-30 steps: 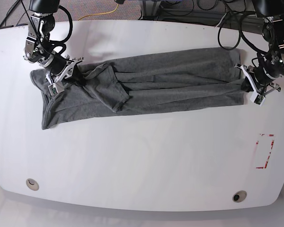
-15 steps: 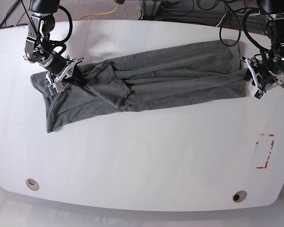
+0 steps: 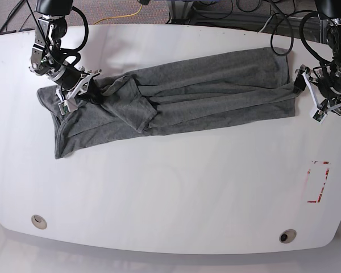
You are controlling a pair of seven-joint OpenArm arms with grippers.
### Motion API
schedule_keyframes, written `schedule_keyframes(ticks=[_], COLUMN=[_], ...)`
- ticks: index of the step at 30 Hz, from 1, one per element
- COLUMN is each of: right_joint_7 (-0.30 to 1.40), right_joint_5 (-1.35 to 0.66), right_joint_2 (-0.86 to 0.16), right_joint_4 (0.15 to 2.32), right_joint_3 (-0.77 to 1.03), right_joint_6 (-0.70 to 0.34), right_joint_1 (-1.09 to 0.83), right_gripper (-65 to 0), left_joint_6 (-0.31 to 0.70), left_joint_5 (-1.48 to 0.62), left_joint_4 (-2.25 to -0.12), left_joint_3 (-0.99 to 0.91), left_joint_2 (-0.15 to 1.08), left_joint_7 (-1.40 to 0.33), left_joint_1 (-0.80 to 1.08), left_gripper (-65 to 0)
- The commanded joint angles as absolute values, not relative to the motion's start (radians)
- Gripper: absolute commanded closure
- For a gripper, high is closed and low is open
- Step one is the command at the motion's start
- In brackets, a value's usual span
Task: Layout the t-shirt on the table in an organized manner, then fold the t-shirt properly
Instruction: 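Release and regrasp the strip end with the left gripper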
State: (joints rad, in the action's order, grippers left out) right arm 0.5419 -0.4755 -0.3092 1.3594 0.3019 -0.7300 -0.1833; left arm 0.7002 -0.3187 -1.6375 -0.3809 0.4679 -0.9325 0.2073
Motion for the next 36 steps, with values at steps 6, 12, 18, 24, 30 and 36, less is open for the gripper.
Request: schedule_keyframes(ticks=[6,12,18,24,30,36], right_joint_7=[0.630,0.630,0.630,0.630,0.630,0.630], right_joint_5=[-0.394,-0.394,-0.394,-0.394,-0.394,-0.394], right_joint_2=[-0.311,-0.311,-0.311,-0.311,-0.311,-0.311], right_joint_4=[1.349,1.349,1.349,1.349,1.349,1.349], right_joint_3=[0.300,0.300,0.300,0.300,0.300,0.300], right_joint_6=[-0.698,-0.698,-0.698,-0.698,-0.698,-0.698], right_joint_1=[-0.193,-0.193,-0.193,-0.193,-0.193,-0.193], right_gripper=[-0.3,-0.3,-0.3,-0.3,-0.3,-0.3], left_joint_6=[0.698,0.698,0.698,0.698,0.698,0.698], left_joint_5=[-0.486,-0.611,-0.728,-0.763,-0.762,-0.739], left_joint_4=[-1.653,-1.652,-1.650,-1.647,-1.606,-1.518], left_joint_3=[-0.547,-0.582,-0.565,-0.532,-0.529,-0.529], left_joint_2=[0.473,0.443,0.417,0.406,0.352,0.340], left_joint_7=[-1.038,-1.049,-1.049,-1.049,-1.049,-1.044], left_joint_1=[0.202,0.246,0.289,0.303,0.303,0.300], left_gripper=[-53.3,-53.2,-53.2,-53.1,-53.1,-53.1])
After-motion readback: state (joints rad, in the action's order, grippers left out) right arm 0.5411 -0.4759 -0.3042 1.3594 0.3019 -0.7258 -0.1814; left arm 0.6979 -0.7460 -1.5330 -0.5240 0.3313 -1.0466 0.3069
